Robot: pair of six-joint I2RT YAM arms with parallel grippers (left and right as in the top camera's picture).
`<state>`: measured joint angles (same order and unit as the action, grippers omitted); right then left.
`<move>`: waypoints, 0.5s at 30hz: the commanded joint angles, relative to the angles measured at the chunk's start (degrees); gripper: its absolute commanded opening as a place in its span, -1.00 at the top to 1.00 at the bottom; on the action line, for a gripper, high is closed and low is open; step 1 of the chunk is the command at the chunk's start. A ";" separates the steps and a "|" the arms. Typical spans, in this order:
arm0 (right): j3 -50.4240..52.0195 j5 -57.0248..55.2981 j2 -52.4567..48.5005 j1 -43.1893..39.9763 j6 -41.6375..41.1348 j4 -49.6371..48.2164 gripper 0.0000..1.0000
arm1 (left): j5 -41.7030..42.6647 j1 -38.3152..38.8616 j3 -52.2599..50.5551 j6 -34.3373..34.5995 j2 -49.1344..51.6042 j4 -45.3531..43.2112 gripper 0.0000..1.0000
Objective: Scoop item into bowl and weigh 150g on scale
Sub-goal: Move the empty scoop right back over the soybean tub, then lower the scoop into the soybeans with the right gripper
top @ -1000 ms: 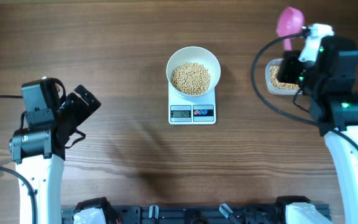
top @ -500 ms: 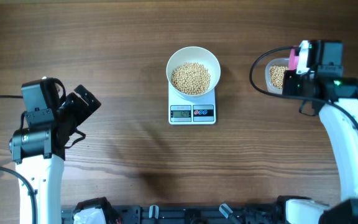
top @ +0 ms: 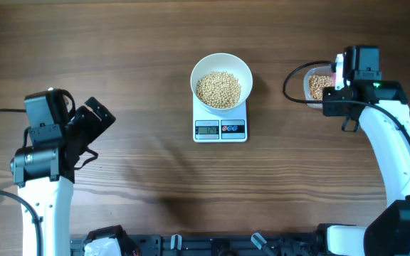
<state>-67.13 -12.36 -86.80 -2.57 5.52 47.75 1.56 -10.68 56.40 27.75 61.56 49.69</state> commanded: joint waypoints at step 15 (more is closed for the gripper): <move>-0.72 -2.75 -4.74 -0.09 4.90 -2.89 0.91 | 0.31 -0.37 -0.04 -0.28 0.11 -0.13 -1.00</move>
<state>-67.13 -16.29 -90.98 -2.57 9.58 45.12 1.56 -10.68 56.40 27.75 61.56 49.71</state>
